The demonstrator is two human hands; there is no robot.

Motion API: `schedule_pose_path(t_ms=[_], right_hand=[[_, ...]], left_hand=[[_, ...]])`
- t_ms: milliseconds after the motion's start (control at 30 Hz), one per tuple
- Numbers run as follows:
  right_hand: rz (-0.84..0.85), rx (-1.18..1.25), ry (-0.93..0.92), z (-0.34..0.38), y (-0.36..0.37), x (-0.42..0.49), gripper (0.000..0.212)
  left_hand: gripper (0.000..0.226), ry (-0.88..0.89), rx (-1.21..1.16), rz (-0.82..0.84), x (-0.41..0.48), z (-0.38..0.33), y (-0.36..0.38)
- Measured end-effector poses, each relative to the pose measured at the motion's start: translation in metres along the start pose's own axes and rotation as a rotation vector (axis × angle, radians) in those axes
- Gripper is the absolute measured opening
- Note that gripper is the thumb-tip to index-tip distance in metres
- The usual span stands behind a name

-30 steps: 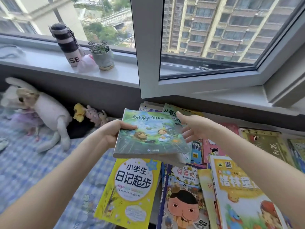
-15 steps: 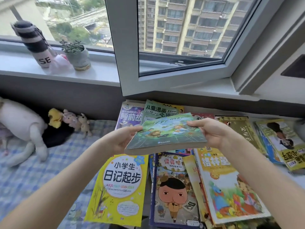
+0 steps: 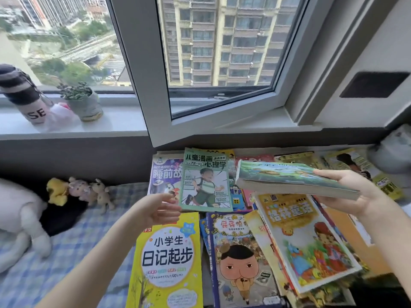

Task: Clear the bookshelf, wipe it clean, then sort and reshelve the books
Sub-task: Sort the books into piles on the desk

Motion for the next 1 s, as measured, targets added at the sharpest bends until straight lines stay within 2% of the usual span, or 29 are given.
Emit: schedule_pose_path(t_ms=[133, 167, 233, 267, 367, 533, 633, 700, 767, 833, 867, 900, 967, 1000], right_hand=[[0.024, 0.194, -0.043, 0.006, -0.009, -0.006, 0.017], [0.061, 0.219, -0.057, 0.009, -0.009, -0.008, 0.036], [0.095, 0.292, -0.084, 0.016, -0.026, -0.012, 0.087], [0.105, 0.324, -0.098, 0.019, -0.032, -0.014, 0.096], [0.079, 0.356, -0.139, 0.028, -0.045, -0.029, 0.091], [0.068, 0.354, -0.203, 0.024, -0.07, -0.048, 0.101], [0.027, 0.343, -0.211, 0.009, -0.086, -0.055, 0.109], [-0.018, 0.309, -0.237, -0.004, -0.096, -0.059, 0.11], [-0.072, 0.248, -0.241, -0.015, -0.103, -0.065, 0.092], [-0.195, 0.185, -0.239, -0.022, -0.122, -0.069, 0.038], [-0.225, 0.168, -0.211, -0.027, -0.127, -0.072, 0.022], [-0.2, 0.163, -0.195, -0.031, -0.13, -0.071, 0.028], [-0.121, 0.137, -0.2, -0.035, -0.135, -0.072, 0.065], [-0.102, 0.107, -0.199, -0.036, -0.136, -0.073, 0.073]], left_hand=[[0.021, 0.02, 0.005, 0.036, 0.002, -0.005, 0.007], [0.022, 0.029, 0.004, 0.052, 0.001, -0.008, 0.012], [0.02, 0.052, 0.016, 0.081, -0.002, -0.016, 0.029], [0.018, 0.071, 0.019, 0.086, -0.005, -0.021, 0.036], [0.014, 0.143, 0.012, 0.116, -0.015, -0.04, 0.062], [0.01, 0.239, 0.08, 0.234, -0.034, -0.06, 0.111], [0.012, 0.21, 0.125, 0.276, -0.027, -0.047, 0.134], [0.024, 0.153, 0.186, 0.319, -0.018, -0.023, 0.155], [0.051, 0.057, 0.252, 0.392, -0.015, 0.011, 0.183], [0.075, -0.06, 0.261, 0.459, -0.015, 0.045, 0.207], [0.079, -0.099, 0.234, 0.498, -0.015, 0.058, 0.218], [0.079, -0.116, 0.193, 0.535, -0.016, 0.066, 0.227], [0.077, -0.088, 0.159, 0.545, -0.009, 0.071, 0.237], [0.077, -0.07, 0.165, 0.528, -0.006, 0.07, 0.238]])
Point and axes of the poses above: each hand's wrist, its own x-axis towards the middle knuckle, its own y-axis out of the palm, z = x × y, the point moved 9 cm from there along x, towards the middle knuckle, and after that the axes turned 3 degrees about z, right-handed, at the moved point
